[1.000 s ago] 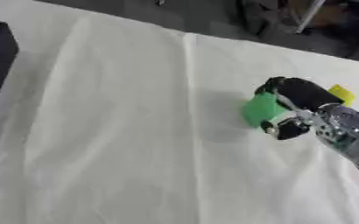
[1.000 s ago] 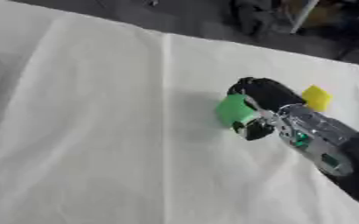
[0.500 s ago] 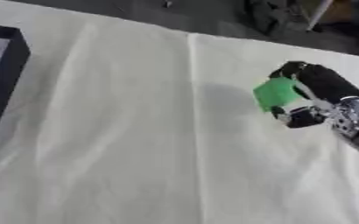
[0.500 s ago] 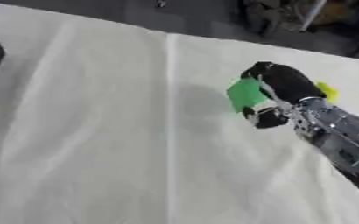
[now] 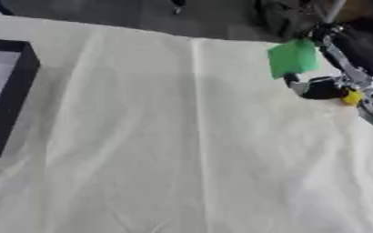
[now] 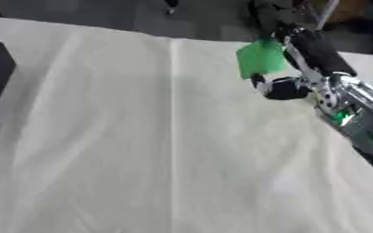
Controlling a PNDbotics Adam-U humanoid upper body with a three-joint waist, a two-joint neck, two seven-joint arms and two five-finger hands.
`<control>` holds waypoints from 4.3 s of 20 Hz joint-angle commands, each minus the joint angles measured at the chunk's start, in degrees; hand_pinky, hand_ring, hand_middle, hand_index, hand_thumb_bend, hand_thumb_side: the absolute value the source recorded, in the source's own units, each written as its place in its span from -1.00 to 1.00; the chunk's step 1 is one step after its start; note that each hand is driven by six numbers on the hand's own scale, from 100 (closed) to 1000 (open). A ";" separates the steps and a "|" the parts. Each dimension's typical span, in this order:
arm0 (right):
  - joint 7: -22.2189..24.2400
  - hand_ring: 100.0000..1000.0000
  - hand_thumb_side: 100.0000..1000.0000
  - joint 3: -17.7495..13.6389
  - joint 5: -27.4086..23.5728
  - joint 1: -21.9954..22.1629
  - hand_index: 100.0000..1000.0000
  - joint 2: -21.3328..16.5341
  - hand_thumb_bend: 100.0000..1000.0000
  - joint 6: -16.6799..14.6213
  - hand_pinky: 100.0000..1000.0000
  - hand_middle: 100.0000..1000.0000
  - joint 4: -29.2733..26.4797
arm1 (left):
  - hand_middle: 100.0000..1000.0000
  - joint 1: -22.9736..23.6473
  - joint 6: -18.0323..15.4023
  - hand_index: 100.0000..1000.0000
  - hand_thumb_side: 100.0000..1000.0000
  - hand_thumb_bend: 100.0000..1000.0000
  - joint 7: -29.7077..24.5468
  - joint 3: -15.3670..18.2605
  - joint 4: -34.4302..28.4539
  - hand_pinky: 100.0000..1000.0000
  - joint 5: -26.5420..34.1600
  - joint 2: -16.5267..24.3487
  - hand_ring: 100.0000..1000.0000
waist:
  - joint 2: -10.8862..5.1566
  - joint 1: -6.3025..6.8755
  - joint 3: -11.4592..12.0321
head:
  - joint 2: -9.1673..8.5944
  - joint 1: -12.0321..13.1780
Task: Pick up the objects with one hand, pass them to the other hand, and then place them into the box on the other side of the table.
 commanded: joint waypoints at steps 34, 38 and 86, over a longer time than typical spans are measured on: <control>-9.10 -0.12 -1.00 15.70 5.96 -21.78 -0.23 18.81 -1.00 -1.96 0.22 -0.36 -0.52 | 0.40 -3.47 9.35 0.62 -0.04 0.43 0.38 -1.77 -1.01 0.78 3.77 9.00 -0.49 | -4.74 2.02 -2.50 | 2.23 1.30; -7.99 -0.12 -1.00 17.72 6.66 -22.92 -0.23 19.71 -1.00 -3.23 0.22 -0.36 -0.52 | 0.42 -4.02 9.46 0.64 -0.08 0.48 -1.66 -2.67 -1.01 0.79 3.20 9.56 -0.48 | -4.69 2.00 -2.46 | 2.27 1.24; -7.73 -0.10 -1.00 30.38 15.58 -28.03 -0.26 24.97 -1.00 -12.85 0.28 -0.37 -0.52 | 0.56 -15.71 8.39 0.80 -0.26 0.76 -29.49 -18.16 -1.01 0.88 -11.38 4.36 -0.36 | -3.93 1.55 -1.43 | 1.23 6.30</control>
